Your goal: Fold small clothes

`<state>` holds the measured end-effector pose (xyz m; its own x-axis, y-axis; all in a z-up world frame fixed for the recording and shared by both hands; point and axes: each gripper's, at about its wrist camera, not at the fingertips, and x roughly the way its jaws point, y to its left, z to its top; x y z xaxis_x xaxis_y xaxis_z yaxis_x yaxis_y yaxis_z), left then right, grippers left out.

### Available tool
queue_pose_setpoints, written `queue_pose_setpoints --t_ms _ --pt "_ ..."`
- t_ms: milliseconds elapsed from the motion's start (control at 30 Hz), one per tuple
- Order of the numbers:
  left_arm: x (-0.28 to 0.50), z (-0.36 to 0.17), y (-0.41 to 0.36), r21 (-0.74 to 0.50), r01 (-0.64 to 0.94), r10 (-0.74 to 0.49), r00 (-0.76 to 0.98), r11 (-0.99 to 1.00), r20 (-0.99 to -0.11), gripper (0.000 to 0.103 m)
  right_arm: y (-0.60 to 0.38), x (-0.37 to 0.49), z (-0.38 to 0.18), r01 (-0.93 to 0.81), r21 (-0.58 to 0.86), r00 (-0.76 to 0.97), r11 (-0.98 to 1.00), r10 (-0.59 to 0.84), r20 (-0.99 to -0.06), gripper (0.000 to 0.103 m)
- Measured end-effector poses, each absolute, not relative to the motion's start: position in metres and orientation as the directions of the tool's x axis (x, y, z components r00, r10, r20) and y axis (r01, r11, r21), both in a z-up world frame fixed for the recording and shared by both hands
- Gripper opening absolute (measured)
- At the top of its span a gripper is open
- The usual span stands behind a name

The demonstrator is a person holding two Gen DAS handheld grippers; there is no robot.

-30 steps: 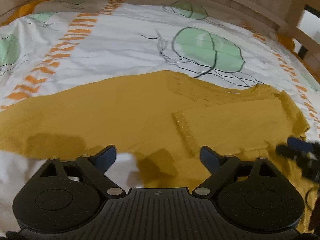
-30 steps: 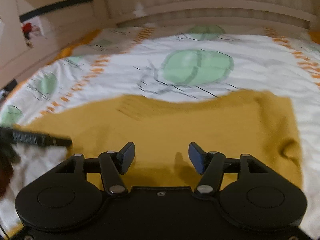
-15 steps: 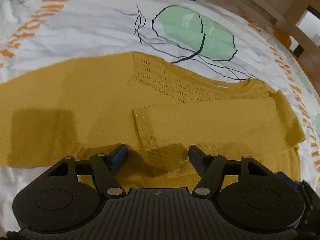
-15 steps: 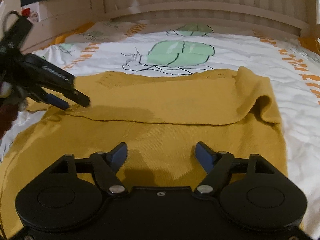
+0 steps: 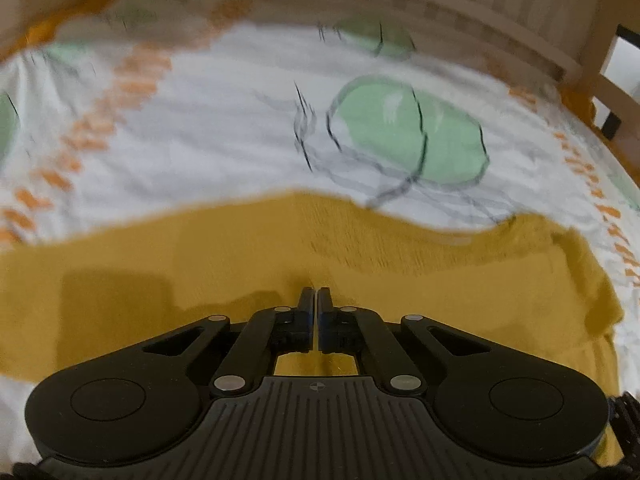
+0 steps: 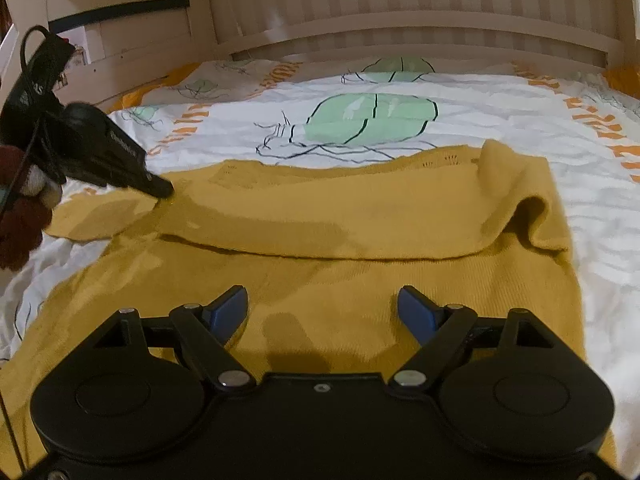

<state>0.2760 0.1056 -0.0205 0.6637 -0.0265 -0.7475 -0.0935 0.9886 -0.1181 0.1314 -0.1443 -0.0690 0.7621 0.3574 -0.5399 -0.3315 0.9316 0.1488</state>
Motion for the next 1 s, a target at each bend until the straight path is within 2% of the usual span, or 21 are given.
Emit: queue_pose_setpoints --t_ms 200,367,433,467,500,633,700,767,933,967,1000 --pt "0.285 -0.012 0.132 -0.062 -0.174 0.068 0.656 0.983 -0.752 0.001 -0.146 0.133 -0.063 -0.325 0.174 0.766 0.930 0.367 -0.527 0.084" --pt "0.284 -0.033 0.139 -0.233 -0.161 -0.093 0.600 0.959 -0.795 0.004 -0.148 0.135 -0.064 -0.322 0.180 0.762 0.929 0.367 -0.533 0.084" --pt "0.282 -0.043 0.134 -0.279 -0.143 -0.147 0.581 0.950 -0.800 0.011 -0.148 0.135 -0.064 -0.321 0.185 0.760 0.929 0.369 -0.534 0.084" --pt "0.283 -0.048 0.131 -0.292 -0.141 -0.162 0.574 0.946 -0.803 0.023 -0.148 0.136 -0.065 -0.321 0.186 0.759 0.929 0.370 -0.536 0.084" --pt "0.283 -0.051 0.129 -0.303 -0.139 -0.174 0.569 0.943 -0.803 0.028 -0.148 0.136 -0.065 -0.321 0.188 0.756 0.928 0.371 -0.539 0.084" --pt "0.285 -0.061 0.119 -0.321 -0.125 -0.203 0.554 0.939 -0.807 0.030 -0.150 0.137 -0.065 -0.316 0.198 0.754 0.928 0.372 -0.541 0.084" --pt "0.286 -0.064 0.117 -0.326 -0.123 -0.208 0.554 0.937 -0.806 0.039 -0.150 0.138 -0.066 -0.314 0.202 0.751 0.928 0.373 -0.544 0.084" --pt "0.287 -0.066 0.117 -0.338 -0.125 -0.217 0.555 0.933 -0.803 0.042 -0.150 0.139 -0.067 -0.313 0.203 0.749 0.928 0.373 -0.547 0.084" --pt "0.290 -0.067 0.111 -0.357 -0.112 -0.240 0.554 0.927 -0.797 0.041 -0.147 0.138 -0.068 -0.315 0.196 0.748 0.929 0.370 -0.551 0.084" --pt "0.291 -0.067 0.110 -0.357 -0.106 -0.242 0.555 0.928 -0.795 0.036 -0.147 0.138 -0.069 -0.315 0.194 0.747 0.929 0.369 -0.553 0.084" --pt "0.291 -0.066 0.108 -0.356 -0.097 -0.246 0.557 0.930 -0.794 0.019 -0.146 0.139 -0.069 -0.314 0.193 0.746 0.929 0.368 -0.555 0.084"
